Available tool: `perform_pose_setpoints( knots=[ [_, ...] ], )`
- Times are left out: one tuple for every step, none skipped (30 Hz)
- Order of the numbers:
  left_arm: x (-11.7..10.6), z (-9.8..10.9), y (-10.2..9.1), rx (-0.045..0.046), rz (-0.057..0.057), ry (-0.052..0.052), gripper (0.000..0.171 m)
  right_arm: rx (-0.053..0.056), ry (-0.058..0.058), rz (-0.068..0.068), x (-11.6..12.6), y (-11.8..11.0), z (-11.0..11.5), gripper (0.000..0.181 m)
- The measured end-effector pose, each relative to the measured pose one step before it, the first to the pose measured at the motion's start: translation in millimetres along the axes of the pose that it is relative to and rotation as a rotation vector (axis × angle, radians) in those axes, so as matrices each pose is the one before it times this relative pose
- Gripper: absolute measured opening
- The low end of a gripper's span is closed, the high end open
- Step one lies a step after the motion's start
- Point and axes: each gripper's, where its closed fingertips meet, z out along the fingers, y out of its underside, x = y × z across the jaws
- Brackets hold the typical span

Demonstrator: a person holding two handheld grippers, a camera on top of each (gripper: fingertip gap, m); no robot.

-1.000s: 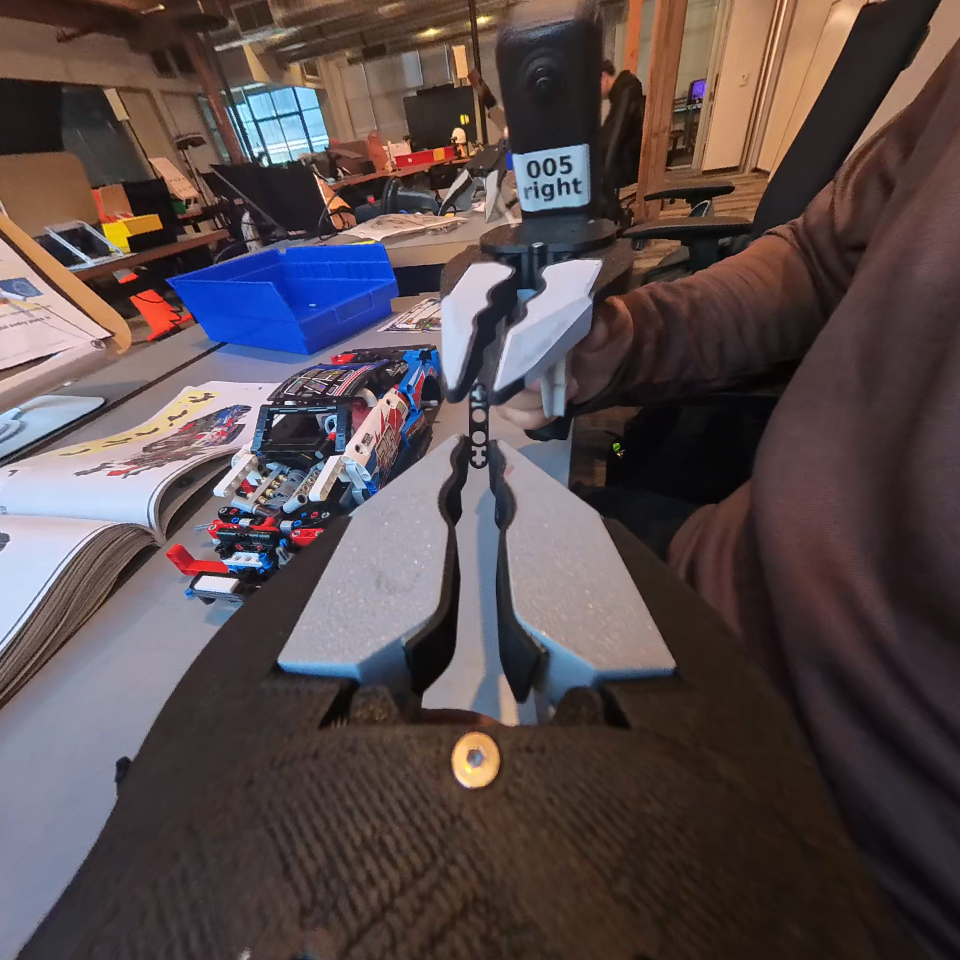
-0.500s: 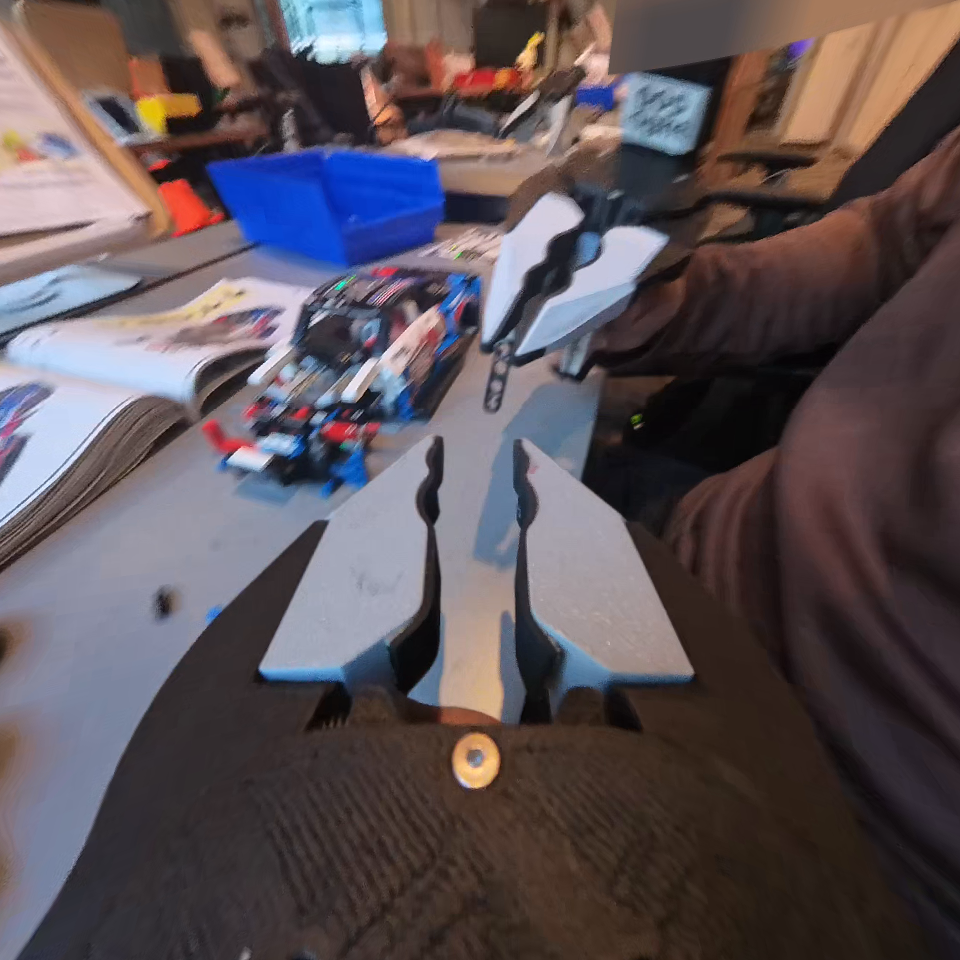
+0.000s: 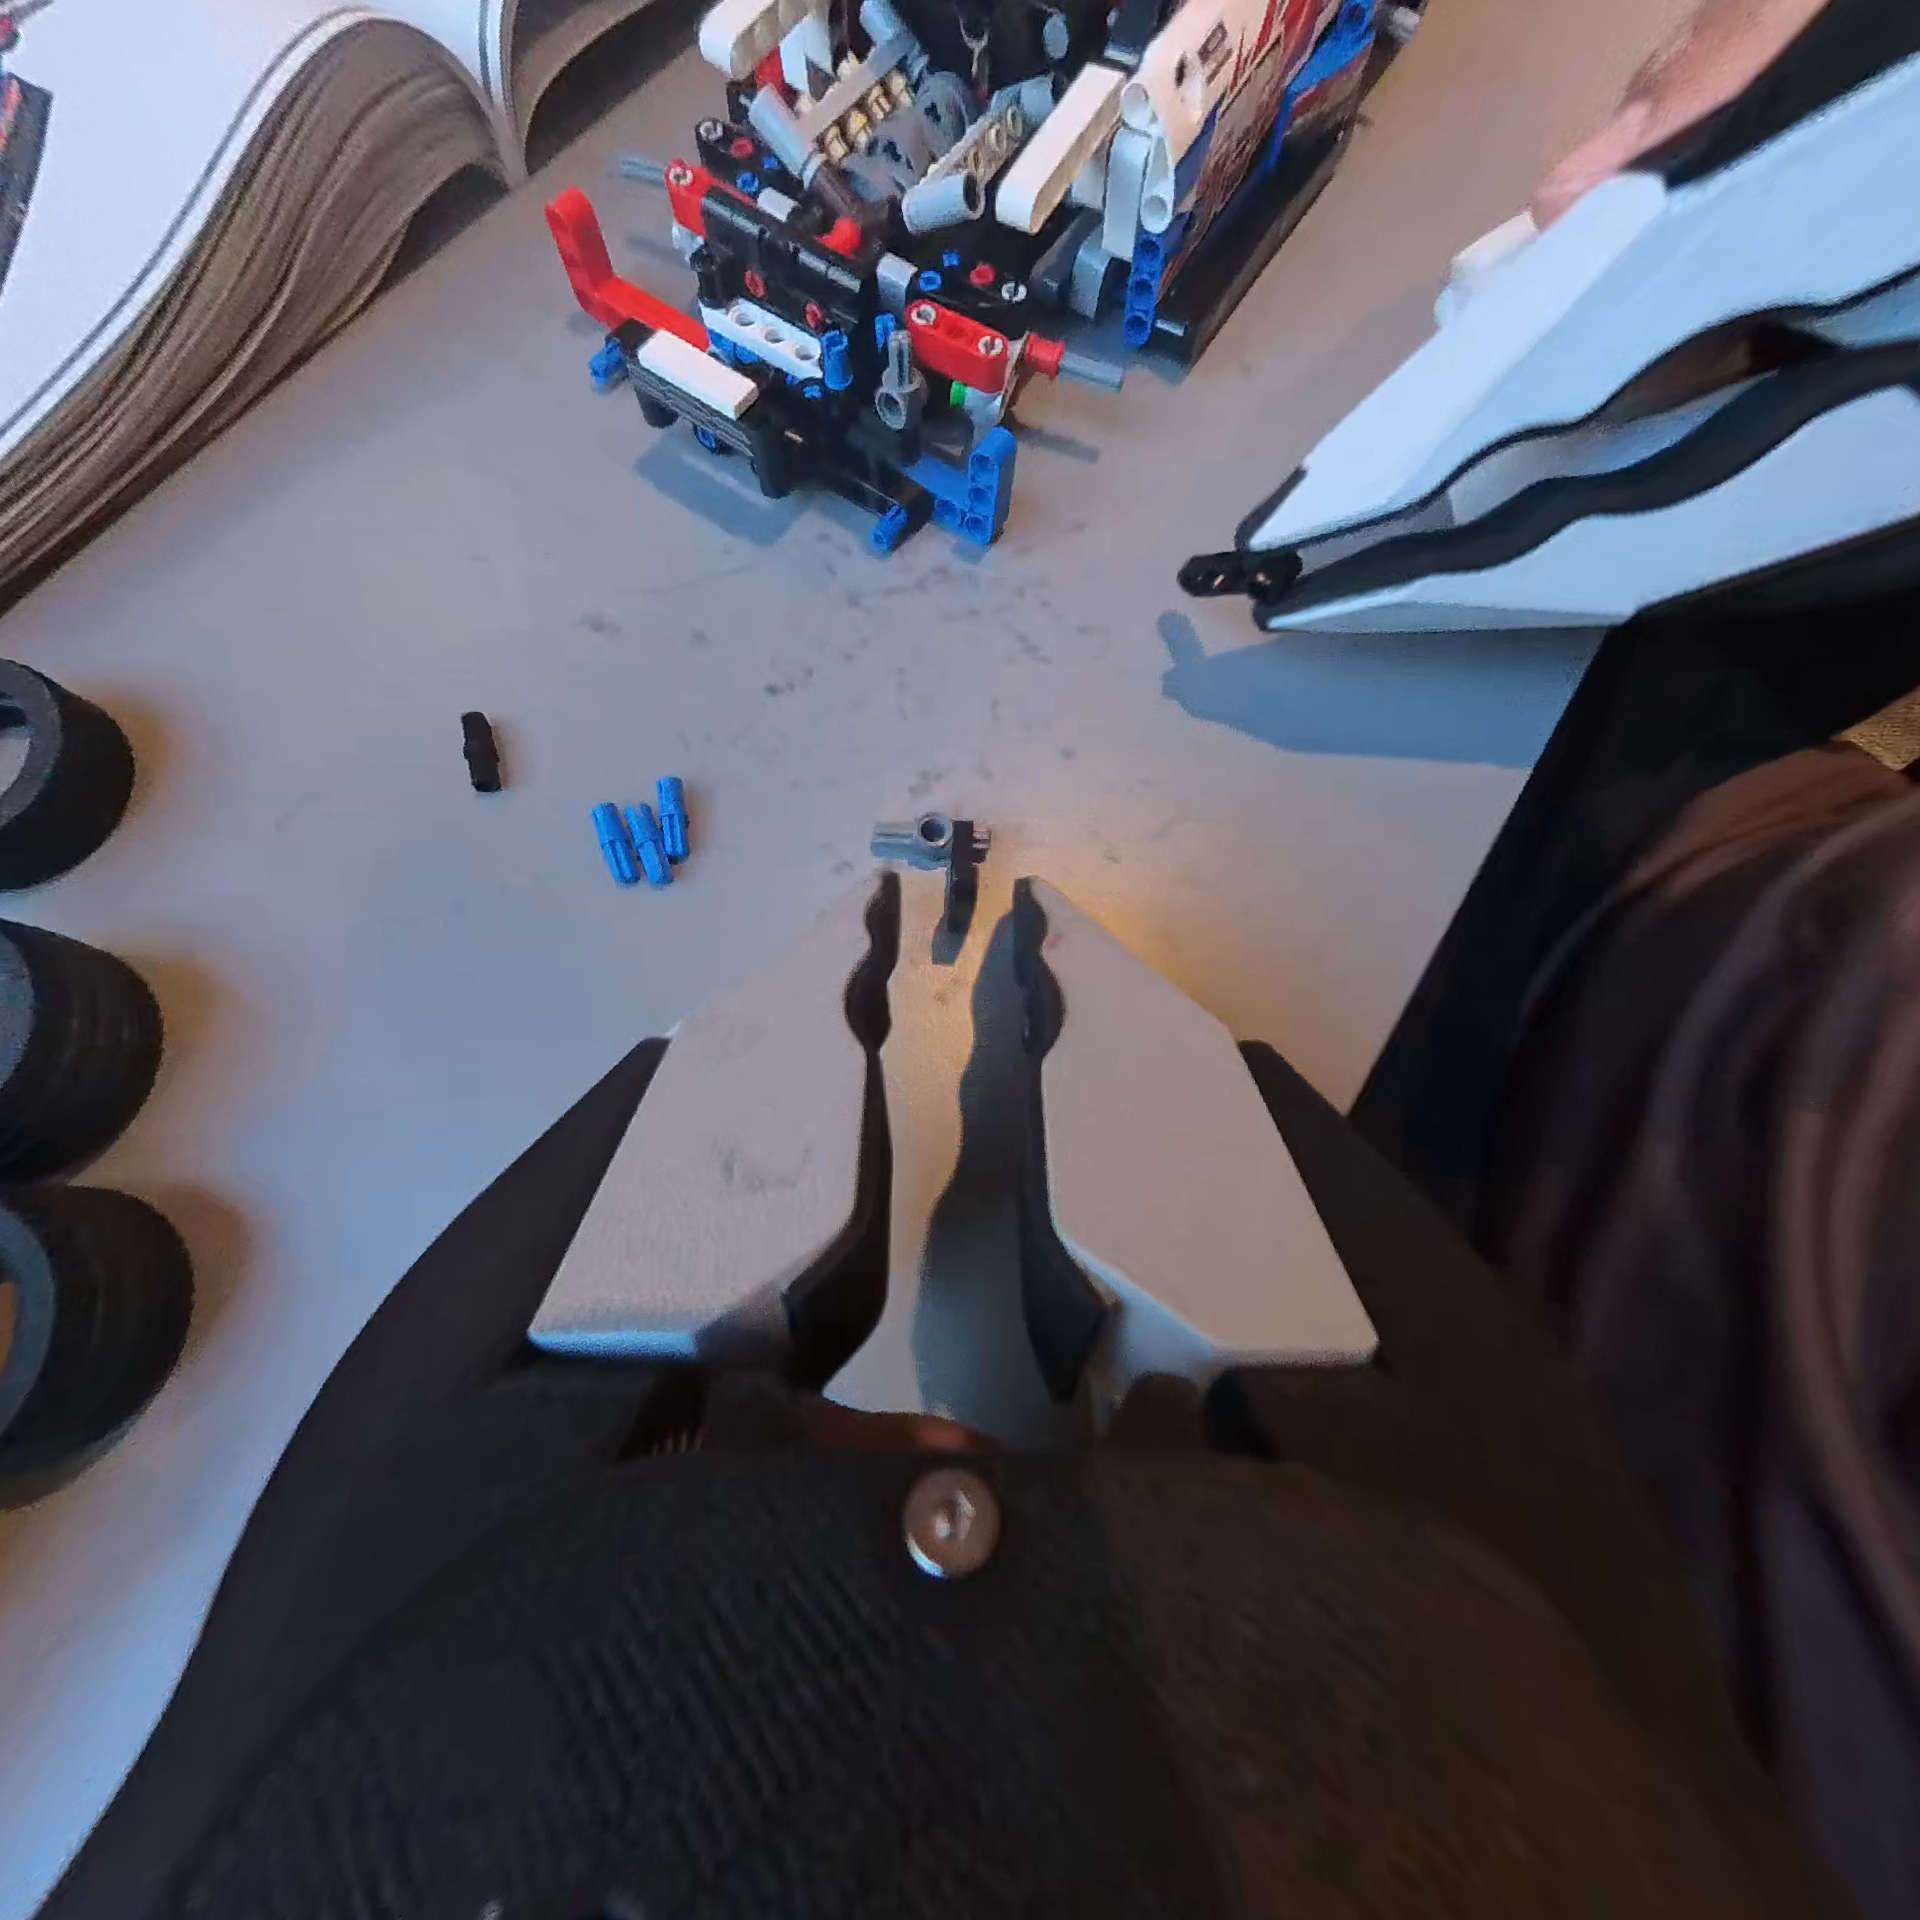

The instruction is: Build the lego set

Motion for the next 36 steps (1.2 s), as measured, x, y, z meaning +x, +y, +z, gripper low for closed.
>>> perform_pose_setpoints(
  knots=[
    [-0.41, 1.65, 1.24, -0.01223, -0.0056, 0.0034, 0.015, -0.0093, -0.0018, -0.0120, -2.40, 0.80, 1.21, 0.008],
    [0.03, 1.92, 1.27, -0.01420, -0.0038, 0.0049, 0.007, 0.0014, -0.0053, -0.0021, -2.46, -0.67, 0.63, 0.008],
    [-0.13, 1.83, 0.17, -0.00909, -0.0023, 0.0001, 0.001, 0.0058, -0.0131, 0.0059, -3.11, -1.44, 0.53, 0.008],
    [0.12, 1.63, -1.35, -0.00042, -0.0030, -0.0028, 0.000, 0.0025, -0.0183, 0.0114, -3.47, -0.90, 0.75, 0.008],
    [1.13, 2.10, -1.68, 0.00032, -0.0069, -0.0002, 0.000, -0.0019, -0.0223, 0.0119, -3.97, 0.10, 1.20, 0.010],
    [2.86, 2.46, -2.01, 0.00075, -0.0103, 0.0070, 0.000, -0.0006, -0.0160, 0.0105, -2.88, 0.28, 0.85, 0.014],
    [3.77, 2.84, -2.11, 0.00041, -0.0069, 0.0105, 0.000, 0.0050, -0.0037, 0.0097, -0.80, -0.15, 0.13, 0.014],
    [3.58, 2.80, -2.05, -0.00027, -0.0022, 0.0079, 0.001, 0.0095, -0.0030, 0.0108, 0.14, -0.60, -0.91, 0.016],
    [2.95, 2.70, -1.97, -0.00007, -0.0017, 0.0054, 0.001, 0.0105, -0.0046, 0.0185, 0.35, -0.46, -1.51, 0.020],
    [2.24, 2.19, -1.72, 0.00060, -0.0010, 0.0035, 0.001, 0.0112, -0.0064, 0.0289, 0.78, -0.33, -2.21, 0.023],
    [2.17, 1.60, -1.05, -0.00057, 0.0057, 0.0057, 0.001, 0.0115, -0.0081, 0.0332, 1.05, -0.29, -2.88, 0.025],
    [1.10, 0.82, -0.56, -0.00050, 0.0064, 0.0029, 0.001, 0.0117, -0.0072, 0.0360, 1.48, -0.08, -3.46, 0.026],
    [0.60, 0.42, -0.23, -0.00015, 0.0003, 0.0034, 0.001, 0.0111, -0.0061, 0.0382, 1.98, 0.32, -3.69, 0.027],
    [0.03, 0.16, -0.16, 0.00018, -0.0045, 0.0035, 0.001, 0.0073, -0.0069, 0.0356, 2.02, 1.12, -3.16, 0.027],
    [0.08, 0.37, 0.08, -0.00076, -0.0064, 0.0046, 0.001, 0.0001, -0.0095, 0.0297, 1.55, 1.93, -2.07, 0.027],
    [0.01, 0.37, 0.37, -0.00267, -0.0069, 0.0031, 0.001, -0.0069, -0.0106, 0.0228, 1.16, 2.51, -0.78, 0.029],
    [0.16, 0.48, 0.11, -0.00122, -0.0040, 0.0020, 0.001, -0.0081, -0.0088, 0.0153, 0.79, 1.77, 0.34, 0.030],
    [0.68, 0.21, -0.04, 0.00000, -0.0003, 0.0039, 0.001, -0.0090, -0.0084, 0.0076, -0.14, 1.18, 1.31, 0.029],
    [0.59, 0.06, -0.05, -0.00012, -0.0001, 0.0041, 0.001, -0.0170, -0.0113, -0.0013, -1.39, 1.72, 2.43, 0.027],
    [0.59, 0.05, 0.06, -0.00018, -0.0011, 0.0052, 0.001, -0.0257, -0.0118, -0.0096, -2.40, 2.37, 3.32, 0.026],
    [0.53, 0.13, -0.03, -0.00003, -0.0018, 0.0043, 0.001, -0.0226, -0.0111, -0.0113, -2.84, 1.34, 3.48, 0.024],
    [0.26, 0.16, -0.09, 0.00039, -0.0030, 0.0018, 0.001, -0.0009, -0.0107, -0.0051, -2.75, -2.40, 2.07, 0.026],
    [0.18, 0.16, -0.10, 0.00032, -0.0035, 0.0016, 0.001, 0.0189, -0.0083, 0.0074, -2.09, -5.35, 0.09, 0.031],
    [0.08, 0.11, -0.12, 0.00075, -0.0049, 0.0010, 0.001, 0.0276, -0.0115, 0.0189, -2.20, -6.01, -1.68, 0.031],
    [0.05, 0.04, -0.16, 0.00068, -0.0037, 0.0006, 0.001, 0.0256, -0.0162, 0.0233, -2.13, -4.26, -3.26, 0.032],
    [-0.04, -0.02, 0.03, 0.00092, -0.0029, 0.0000, 0.001, 0.0114, -0.0062, 0.0226, 0.35, -0.68, -4.40, 0.032],
    [-0.06, 0.00, 0.02, 0.00120, -0.0024, -0.0006, 0.001, -0.0049, 0.0077, 0.0209, 3.58, 3.27, -5.08, 0.032],
    [-0.07, -0.01, 0.12, 0.00093, -0.0004, -0.0018, 0.001, -0.0145, 0.0073, 0.0211, 4.50, 5.74, -5.28, 0.032],
    [0.04, -0.02, -0.05, 0.00058, 0.0015, -0.0026, 0.001, -0.0169, -0.0009, 0.0269, 3.56, 6.81, -4.67, 0.030],
    [-0.03, 0.09, 0.03, 0.00006, 0.0026, -0.0025, 0.001, -0.0195, -0.0155, 0.0363, 0.93, 7.14, -3.43, 0.028],
    [-0.07, 0.01, 0.03, 0.00011, 0.0013, -0.0012, 0.001, -0.0231, -0.0355, 0.0408, -2.96, 6.70, -1.86, 0.027],
    [0.02, -0.06, 0.04, 0.00016, -0.0002, 0.0001, 0.001, -0.0171, -0.0405, 0.0374, -5.19, 4.63, -0.42, 0.027],
    [0.06, 0.01, -0.06, 0.00012, -0.0010, 0.0013, 0.001, -0.0028, -0.0336, 0.0248, -5.81, 1.29, 1.10, 0.026],
    [0.31, -0.04, 0.11, -0.00039, -0.0018, 0.0043, 0.001, 0.0028, -0.0208, 0.0007, -5.08, -1.58, 2.25, 0.023],
    [0.49, -0.05, 0.07, -0.00042, -0.0031, 0.0063, 0.001, 0.0123, -0.0028, -0.0175, -2.81, -5.13, 2.89, 0.023],
    [0.96, -0.14, -0.03, 0.00042, -0.0017, 0.0097, 0.003, 0.0284, -0.0010, -0.0157, -1.97, -8.58, 3.18, 0.023]
  ],
)
